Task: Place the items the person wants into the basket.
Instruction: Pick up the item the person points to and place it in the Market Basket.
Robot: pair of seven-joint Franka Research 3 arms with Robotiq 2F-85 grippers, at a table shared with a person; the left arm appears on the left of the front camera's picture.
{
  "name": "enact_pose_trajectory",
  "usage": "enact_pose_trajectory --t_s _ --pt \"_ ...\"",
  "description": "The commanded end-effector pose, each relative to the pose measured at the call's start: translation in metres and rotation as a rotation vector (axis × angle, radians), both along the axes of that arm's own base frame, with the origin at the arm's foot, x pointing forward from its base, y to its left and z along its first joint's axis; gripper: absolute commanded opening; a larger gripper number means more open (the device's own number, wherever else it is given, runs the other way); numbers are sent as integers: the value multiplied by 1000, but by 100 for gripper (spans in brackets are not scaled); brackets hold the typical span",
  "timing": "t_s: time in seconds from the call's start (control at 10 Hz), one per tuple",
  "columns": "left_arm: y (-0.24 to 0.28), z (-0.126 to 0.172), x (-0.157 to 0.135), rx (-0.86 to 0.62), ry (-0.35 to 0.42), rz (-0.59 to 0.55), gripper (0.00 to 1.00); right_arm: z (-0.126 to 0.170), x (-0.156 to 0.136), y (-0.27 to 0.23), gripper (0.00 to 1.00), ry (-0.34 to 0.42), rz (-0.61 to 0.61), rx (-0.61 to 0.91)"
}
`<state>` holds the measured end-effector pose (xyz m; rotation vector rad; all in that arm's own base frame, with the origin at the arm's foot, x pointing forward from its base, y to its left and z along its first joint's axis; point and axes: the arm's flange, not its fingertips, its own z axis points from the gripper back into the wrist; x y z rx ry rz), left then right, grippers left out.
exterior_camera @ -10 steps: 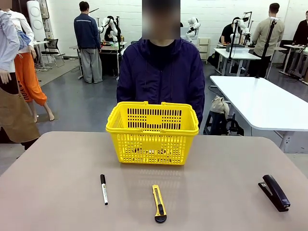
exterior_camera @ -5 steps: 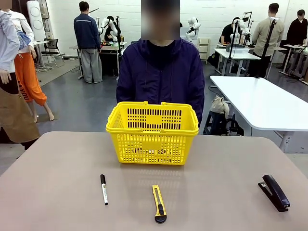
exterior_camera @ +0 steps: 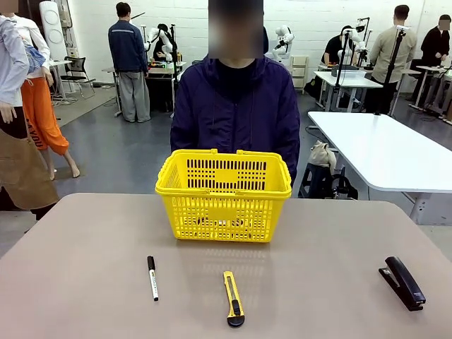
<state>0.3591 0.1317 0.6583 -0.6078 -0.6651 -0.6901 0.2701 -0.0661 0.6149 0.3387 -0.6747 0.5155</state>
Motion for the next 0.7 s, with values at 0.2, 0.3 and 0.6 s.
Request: enact_pose_trajectory --t_s 0.2,0.3,0.6 --pt "1 0 0 -10 -7 -11 100 -1 1 1 100 11 -25 -27" --pt "1 0 0 -10 -7 -11 100 -1 1 1 100 11 -25 -27" --pt "1 0 0 -10 -7 -11 100 -1 1 1 100 11 -25 -27"
